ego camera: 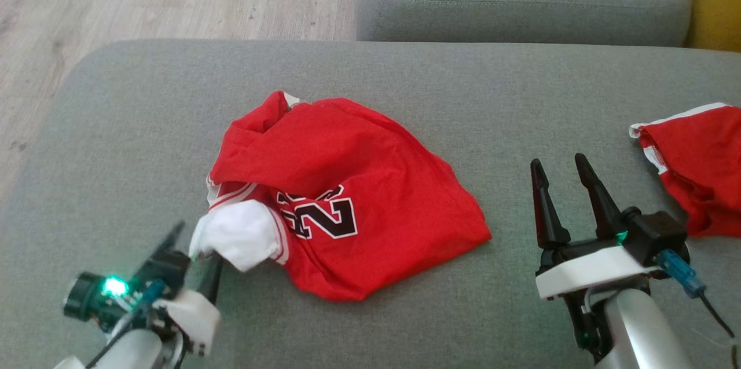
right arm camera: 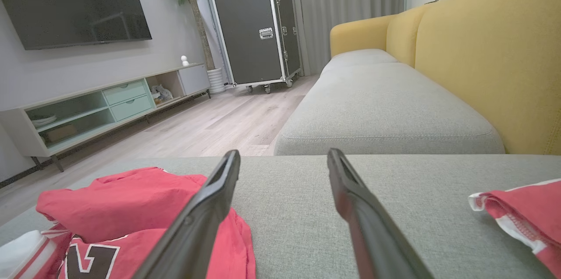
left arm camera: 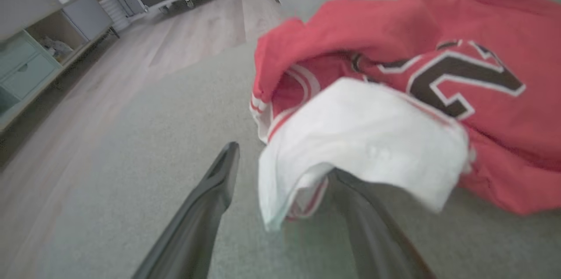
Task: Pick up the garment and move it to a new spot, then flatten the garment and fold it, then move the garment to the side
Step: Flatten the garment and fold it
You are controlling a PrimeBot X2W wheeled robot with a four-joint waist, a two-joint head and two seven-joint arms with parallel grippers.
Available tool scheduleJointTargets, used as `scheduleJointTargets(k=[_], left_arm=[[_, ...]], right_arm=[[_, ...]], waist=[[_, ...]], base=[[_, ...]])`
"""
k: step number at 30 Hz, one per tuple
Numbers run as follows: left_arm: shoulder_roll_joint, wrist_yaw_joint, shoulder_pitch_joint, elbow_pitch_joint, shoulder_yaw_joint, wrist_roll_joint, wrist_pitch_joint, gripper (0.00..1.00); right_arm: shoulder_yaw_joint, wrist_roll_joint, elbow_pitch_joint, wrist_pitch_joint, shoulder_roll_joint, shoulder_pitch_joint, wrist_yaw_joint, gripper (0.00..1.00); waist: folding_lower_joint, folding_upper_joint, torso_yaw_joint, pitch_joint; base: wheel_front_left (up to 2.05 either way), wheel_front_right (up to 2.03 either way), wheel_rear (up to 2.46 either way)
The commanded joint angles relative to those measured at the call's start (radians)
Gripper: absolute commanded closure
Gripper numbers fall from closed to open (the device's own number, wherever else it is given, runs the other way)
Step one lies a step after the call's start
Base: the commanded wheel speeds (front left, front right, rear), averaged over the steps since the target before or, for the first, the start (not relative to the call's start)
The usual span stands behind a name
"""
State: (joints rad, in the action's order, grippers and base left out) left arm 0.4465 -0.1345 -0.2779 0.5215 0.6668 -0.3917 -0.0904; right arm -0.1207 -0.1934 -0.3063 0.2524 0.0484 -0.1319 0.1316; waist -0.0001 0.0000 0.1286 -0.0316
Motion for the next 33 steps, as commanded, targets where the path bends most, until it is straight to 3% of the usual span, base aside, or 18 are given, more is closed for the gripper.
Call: scheduleJointTargets(k=[1, 6, 10, 13, 17, 19, 26, 33], left_arm=[[0.032, -0.017, -0.048, -0.036, -0.059, -0.006, -0.019, 0.0], [-0.015, -0.081, -0.034, -0.134, -0.153, -0.074, -0.125, 0.0], [-0.079, -0.067, -0.006, -0.239, -0.245, -0.142, -0.168, 0.0], [-0.131, -0.063, 0.015, -0.339, -0.332, -0.118, -0.171, 0.0], [-0.242, -0.008, 0.067, -0.453, -0.451, -0.085, -0.171, 0.0], [-0.3, 0.043, 0.101, -0.46, -0.494, -0.077, -0.171, 0.0], [-0.367, 0.16, 0.121, -0.382, -0.526, 0.039, -0.171, 0.0], [-0.392, 0.209, 0.081, -0.347, -0.536, 0.081, -0.171, 0.0]], right_arm=[[-0.023, 0.005, 0.028, 0.009, 0.002, -0.021, -0.001, 0.0], [-0.02, 0.009, 0.033, 0.009, 0.002, -0.019, -0.001, 0.0], [-0.022, 0.008, 0.038, 0.009, 0.002, -0.019, -0.001, 0.0], [-0.026, 0.008, 0.042, 0.009, 0.002, -0.022, -0.001, 0.0], [-0.024, 0.011, 0.048, 0.009, 0.002, -0.026, -0.001, 0.0], [-0.022, 0.013, 0.051, 0.009, 0.002, -0.026, -0.001, 0.0], [-0.027, 0.033, 0.051, 0.009, 0.002, -0.045, -0.001, 0.0], [-0.052, 0.1, -0.009, 0.009, 0.002, -0.145, -0.001, 0.0]], waist=[[0.0001, 0.0, 0.0, 0.002], [0.0001, 0.0, -0.005, 0.011], [0.0001, 0.0, -0.012, 0.011], [0.0001, 0.0, -0.018, 0.005], [0.0001, 0.0, -0.022, -0.008], [0.0001, 0.0, -0.021, -0.013], [0.0001, 0.0, 0.003, -0.045], [0.0001, 0.0, 0.073, -0.097]], base=[[0.0, 0.0, 0.0], [0.0, 0.0, 0.0], [0.0, 0.0, 0.0], [0.0, 0.0, 0.0], [0.0, 0.0, 0.0], [0.0, 0.0, 0.0], [0.0, 0.0, 0.0], [0.0, 0.0, 0.0]])
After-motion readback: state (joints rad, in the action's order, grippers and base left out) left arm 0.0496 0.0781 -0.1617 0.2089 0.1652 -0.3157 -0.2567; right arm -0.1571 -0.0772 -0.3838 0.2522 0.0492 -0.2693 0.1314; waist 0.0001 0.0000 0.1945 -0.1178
